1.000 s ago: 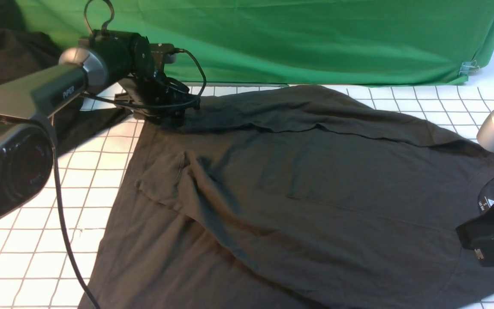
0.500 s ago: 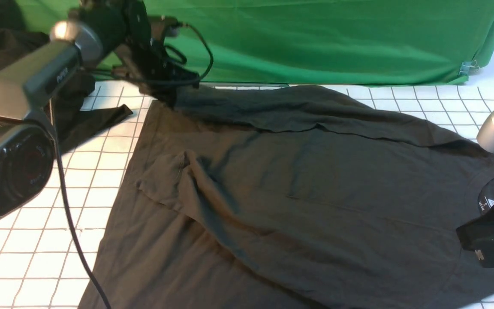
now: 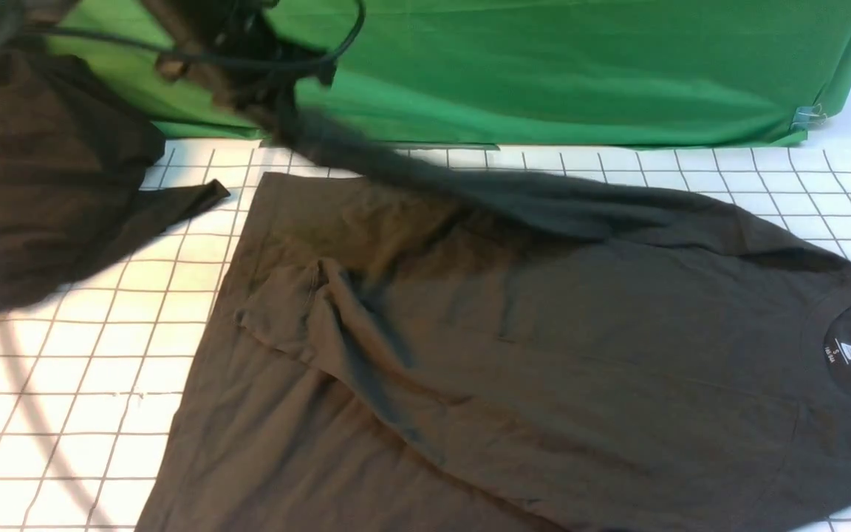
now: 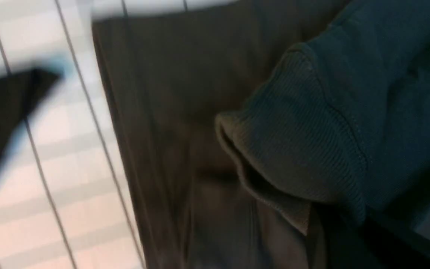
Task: Fold a long-sleeved shirt over a white checkered tablecloth.
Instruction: 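Fold the left side of the dark shirt inward over its body with the left gripper, then grasp the near edge of the shirt at its hem and shoulder corners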
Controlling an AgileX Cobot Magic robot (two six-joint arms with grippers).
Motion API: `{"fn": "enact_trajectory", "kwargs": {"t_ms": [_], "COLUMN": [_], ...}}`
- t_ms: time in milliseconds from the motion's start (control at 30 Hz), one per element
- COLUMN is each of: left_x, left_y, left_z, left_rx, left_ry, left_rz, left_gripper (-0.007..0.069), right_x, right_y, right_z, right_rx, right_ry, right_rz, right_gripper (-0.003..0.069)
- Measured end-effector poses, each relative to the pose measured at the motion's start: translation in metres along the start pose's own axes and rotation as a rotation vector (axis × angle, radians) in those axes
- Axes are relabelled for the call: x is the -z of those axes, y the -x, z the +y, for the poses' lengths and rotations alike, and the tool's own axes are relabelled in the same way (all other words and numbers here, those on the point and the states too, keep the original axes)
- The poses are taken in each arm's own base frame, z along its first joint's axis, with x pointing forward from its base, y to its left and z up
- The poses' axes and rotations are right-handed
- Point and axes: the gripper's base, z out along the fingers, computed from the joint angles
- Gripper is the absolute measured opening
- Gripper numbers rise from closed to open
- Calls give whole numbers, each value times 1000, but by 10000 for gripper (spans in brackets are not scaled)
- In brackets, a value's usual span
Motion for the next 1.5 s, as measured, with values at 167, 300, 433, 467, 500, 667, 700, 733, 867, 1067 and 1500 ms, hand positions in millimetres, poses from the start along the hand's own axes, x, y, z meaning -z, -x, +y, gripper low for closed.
{"fn": "enact_trajectory", "kwargs": {"t_ms": [167,300,433,467,500,667,700,733,867,1067,1500], "left_x": [-1,-14,-28,-32,-37,-50,-51,-51,-49,-31,-15], "left_y": [-58,-111,-138,-144,-151,-173,-174,-175,-179,-215,-271], "left_z": [-4,-13,-18,-18,-18,-12,-10,-10,-10,-4,-2], "left_rx": [57,98,107,107,105,92,82,81,76,76,162], "left_ry": [-31,-36,-37,-35,-30,15,26,28,32,103,111], "left_rz": [116,165,203,220,239,301,308,310,355,584,367], "left_gripper": [33,33,33,35,40,159,224,244,401,474,382], "right_x": [-5,-5,-4,-4,-4,-4,-4,-4,-4,-4,-4], "right_y": [3,5,5,5,5,4,4,4,4,3,5], "right_z": [2,7,10,11,11,11,11,11,11,11,12], "right_rx": [-6,-10,-5,-4,-1,-4,-4,-4,-3,-3,10], "right_ry": [19,76,107,114,114,121,123,123,123,124,126], "right_rz": [0,-23,-22,-22,-20,-19,-19,-19,-16,-6,-29], "right_gripper": [-3,-3,-3,-3,-3,-3,-3,-3,-3,-2,-1]}}
